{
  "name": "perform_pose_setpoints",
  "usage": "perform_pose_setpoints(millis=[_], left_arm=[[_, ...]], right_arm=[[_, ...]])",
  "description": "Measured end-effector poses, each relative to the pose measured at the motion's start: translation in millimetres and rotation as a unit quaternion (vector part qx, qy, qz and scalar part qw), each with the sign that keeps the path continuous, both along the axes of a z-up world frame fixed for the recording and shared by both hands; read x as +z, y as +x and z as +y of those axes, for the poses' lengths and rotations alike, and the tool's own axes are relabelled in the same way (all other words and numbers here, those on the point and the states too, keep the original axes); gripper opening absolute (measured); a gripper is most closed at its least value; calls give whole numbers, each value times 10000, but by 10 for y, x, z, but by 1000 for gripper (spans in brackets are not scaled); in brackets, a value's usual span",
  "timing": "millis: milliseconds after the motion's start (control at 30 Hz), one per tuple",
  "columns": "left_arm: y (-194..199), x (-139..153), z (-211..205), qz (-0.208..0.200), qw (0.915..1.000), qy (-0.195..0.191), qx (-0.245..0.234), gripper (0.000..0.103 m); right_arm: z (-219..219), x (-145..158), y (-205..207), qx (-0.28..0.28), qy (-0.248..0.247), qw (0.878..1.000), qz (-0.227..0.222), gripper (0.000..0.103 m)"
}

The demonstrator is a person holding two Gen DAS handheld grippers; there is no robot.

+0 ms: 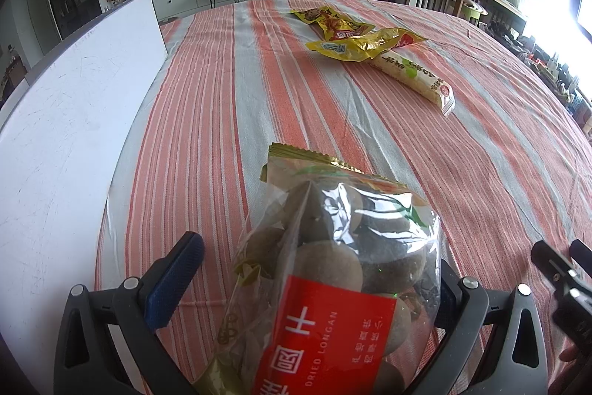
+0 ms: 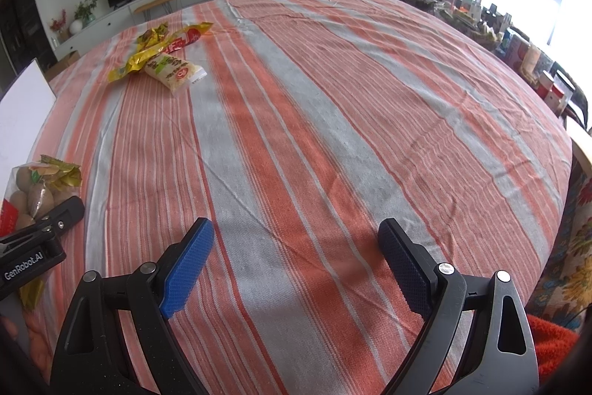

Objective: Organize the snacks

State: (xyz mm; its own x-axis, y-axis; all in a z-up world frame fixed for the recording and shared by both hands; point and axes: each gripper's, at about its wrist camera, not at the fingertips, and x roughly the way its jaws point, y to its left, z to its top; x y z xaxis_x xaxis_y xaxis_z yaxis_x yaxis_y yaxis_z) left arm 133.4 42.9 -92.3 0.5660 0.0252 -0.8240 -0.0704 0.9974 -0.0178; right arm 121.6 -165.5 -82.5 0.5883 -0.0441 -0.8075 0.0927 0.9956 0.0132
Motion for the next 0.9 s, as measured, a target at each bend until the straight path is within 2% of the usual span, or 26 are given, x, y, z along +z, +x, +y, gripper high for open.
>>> perform_pose_setpoints(millis=[100, 133, 233, 267, 400, 500, 600, 633, 700, 733, 900], left_arm=[[0, 2, -1, -1, 10000, 0, 0, 103], [-2, 1, -4, -1, 10000, 1, 0, 103], [-3, 1, -4, -2, 10000, 1, -2, 103], [-2, 2, -4, -2, 10000, 1, -1, 103], [-5, 0, -6, -3, 10000, 2, -2, 103], [-5, 1, -7, -3, 10000, 1, 0, 103], [-5, 1, -7, -4, 10000, 0, 0, 103], [-4, 1, -6, -3, 10000, 0, 0, 103], [-4, 1, -8, -3, 10000, 0, 0, 103], [1, 3, -12, -4, 10000, 1, 1, 103], [2, 3, -14, -5, 10000, -1, 1, 103]], right_arm=[[-108, 96, 105, 284, 777, 9966, 22, 91], [-122, 140, 175, 370, 855, 9956, -33, 91], [-40, 261, 467, 753, 485, 9958, -196, 91], [39, 277, 637, 1062, 373, 9935, -180, 91], [416, 166, 1253, 2146, 307, 9757, 313, 91], [725, 72, 1622, 2470, -201, 9681, 381, 91], [884, -5, 1842, 2603, -85, 9646, 426, 89], [915, -20, 1879, 2615, -60, 9643, 426, 86], [960, -2, 1872, 2610, -162, 9647, 319, 57], [944, 24, 1844, 2553, -130, 9662, 321, 35], [677, 76, 1419, 2098, 207, 9758, 573, 34]])
